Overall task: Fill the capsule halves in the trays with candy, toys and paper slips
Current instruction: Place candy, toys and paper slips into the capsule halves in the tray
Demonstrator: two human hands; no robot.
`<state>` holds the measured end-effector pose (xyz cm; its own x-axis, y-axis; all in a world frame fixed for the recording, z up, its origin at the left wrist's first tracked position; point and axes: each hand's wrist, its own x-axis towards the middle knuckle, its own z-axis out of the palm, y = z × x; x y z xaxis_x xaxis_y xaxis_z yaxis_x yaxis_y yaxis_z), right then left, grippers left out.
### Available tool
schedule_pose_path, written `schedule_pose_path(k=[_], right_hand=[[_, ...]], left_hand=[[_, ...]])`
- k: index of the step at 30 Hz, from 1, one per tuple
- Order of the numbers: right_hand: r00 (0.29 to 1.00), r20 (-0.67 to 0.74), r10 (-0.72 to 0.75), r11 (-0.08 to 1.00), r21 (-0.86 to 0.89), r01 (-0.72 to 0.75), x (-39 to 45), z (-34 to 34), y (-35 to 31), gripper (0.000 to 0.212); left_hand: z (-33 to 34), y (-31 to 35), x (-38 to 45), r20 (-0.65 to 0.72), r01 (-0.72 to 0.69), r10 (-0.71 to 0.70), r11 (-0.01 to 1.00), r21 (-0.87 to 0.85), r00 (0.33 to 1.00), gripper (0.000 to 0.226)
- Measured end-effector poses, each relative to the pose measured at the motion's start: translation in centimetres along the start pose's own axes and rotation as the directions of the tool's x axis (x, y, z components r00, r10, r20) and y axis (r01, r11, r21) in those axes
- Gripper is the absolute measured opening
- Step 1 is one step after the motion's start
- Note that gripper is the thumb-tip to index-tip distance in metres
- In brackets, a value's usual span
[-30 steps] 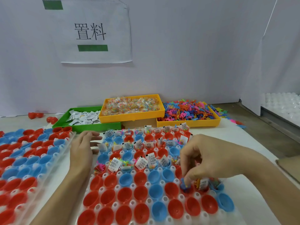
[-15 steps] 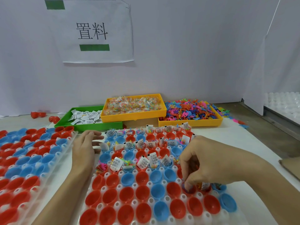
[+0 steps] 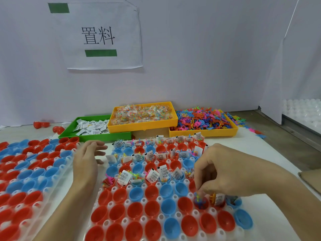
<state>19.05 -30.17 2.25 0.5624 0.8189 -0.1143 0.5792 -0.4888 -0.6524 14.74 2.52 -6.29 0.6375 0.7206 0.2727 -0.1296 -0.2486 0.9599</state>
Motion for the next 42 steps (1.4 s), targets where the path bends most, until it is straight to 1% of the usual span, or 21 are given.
schedule_pose_path(k=[2, 4, 5, 7, 9, 10, 12, 13, 15, 17, 20, 22, 26, 30, 32, 35, 37, 40, 42], right_hand=[[0.998, -0.058, -0.023, 0.998, 0.057, 0.026, -0.2, -0.5, -0.6, 0.013], [0.991, -0.126, -0.040, 0.996, 0.072, 0.050, -0.1, -0.9, -0.4, 0.012], [0.983, -0.177, -0.052, 0.993, 0.093, 0.070, 0.1, -0.8, -0.3, 0.012], [0.952, -0.296, -0.082, 0.985, 0.123, 0.123, 0.5, -0.4, -0.5, 0.012], [0.908, -0.411, -0.084, 0.979, 0.136, 0.152, 1.0, 0.0, -0.6, 0.013], [0.885, -0.461, -0.068, 0.977, 0.148, 0.153, 1.2, 0.2, -0.6, 0.013], [0.840, -0.542, -0.031, 0.966, 0.198, 0.163, 1.8, 0.7, -0.5, 0.012], [0.824, -0.567, -0.016, 0.958, 0.227, 0.176, 1.9, 1.0, -0.4, 0.011], [0.812, -0.584, 0.002, 0.937, 0.284, 0.202, 2.1, 1.4, -0.6, 0.009], [0.825, -0.565, -0.008, 0.905, 0.347, 0.246, 2.1, 1.6, -0.7, 0.006], [0.853, -0.520, -0.045, 0.866, 0.405, 0.292, 2.0, 1.7, -1.1, 0.011], [0.859, -0.508, -0.058, 0.850, 0.427, 0.310, 2.0, 1.7, -1.2, 0.014], [0.843, -0.528, -0.101, 0.856, 0.385, 0.344, 2.1, 1.9, -1.2, 0.019], [0.833, -0.537, -0.132, 0.858, 0.360, 0.368, 2.2, 2.2, -1.3, 0.021], [0.830, -0.541, -0.135, 0.860, 0.352, 0.369, 2.2, 2.2, -1.2, 0.022], [0.829, -0.547, -0.120, 0.896, 0.300, 0.328, 2.3, 2.3, -1.1, 0.023], [0.840, -0.532, -0.108, 0.914, 0.280, 0.295, 2.4, 2.4, -1.0, 0.022], [0.860, -0.499, -0.105, 0.920, 0.280, 0.275, 2.3, 2.5, -1.1, 0.017], [0.862, -0.498, -0.096, 0.929, 0.265, 0.257, 2.3, 2.4, -1.1, 0.013]], left_hand=[[-0.3, 1.5, -0.2, -0.030, -0.132, 0.136, 0.986, 0.105, 0.990, 0.026], [-0.2, 4.0, -1.1, -0.003, -0.283, 0.287, 0.948, 0.147, 0.958, 0.025], [0.2, 5.4, -2.0, 0.052, -0.365, 0.361, 0.921, 0.137, 0.931, 0.025], [1.3, 7.7, -4.4, 0.224, -0.488, 0.461, 0.869, 0.082, 0.859, 0.017], [2.8, 9.2, -7.1, 0.417, -0.551, 0.498, 0.834, 0.008, 0.760, 0.005], [3.4, 9.6, -8.3, 0.486, -0.578, 0.504, 0.816, 0.001, 0.714, 0.006], [4.3, 9.6, -9.7, 0.558, -0.645, 0.519, 0.763, 0.039, 0.648, 0.008], [4.6, 9.4, -10.0, 0.565, -0.672, 0.526, 0.737, 0.069, 0.635, 0.007], [4.9, 9.2, -10.3, 0.553, -0.689, 0.527, 0.715, 0.123, 0.645, 0.018], [5.0, 9.2, -10.4, 0.522, -0.684, 0.532, 0.715, 0.145, 0.667, 0.024], [4.8, 9.6, -10.2, 0.463, -0.653, 0.528, 0.741, 0.158, 0.712, 0.022], [4.7, 9.8, -10.0, 0.463, -0.658, 0.530, 0.733, 0.171, 0.711, 0.021], [4.6, 9.8, -9.9, 0.495, -0.653, 0.511, 0.740, 0.162, 0.703, 0.020], [4.7, 9.5, -10.1, 0.518, -0.556, 0.435, 0.825, 0.097, 0.737, 0.019], [4.7, 9.3, -10.1, 0.523, -0.531, 0.420, 0.844, 0.075, 0.742, 0.022], [4.7, 9.1, -10.0, 0.523, -0.503, 0.397, 0.862, 0.070, 0.754, 0.025], [4.7, 8.9, -9.9, 0.532, -0.477, 0.373, 0.876, 0.067, 0.760, 0.025], [4.7, 8.7, -9.8, 0.547, -0.451, 0.347, 0.890, 0.065, 0.762, 0.026], [4.7, 8.7, -9.8, 0.559, -0.420, 0.325, 0.906, 0.047, 0.763, 0.023]])
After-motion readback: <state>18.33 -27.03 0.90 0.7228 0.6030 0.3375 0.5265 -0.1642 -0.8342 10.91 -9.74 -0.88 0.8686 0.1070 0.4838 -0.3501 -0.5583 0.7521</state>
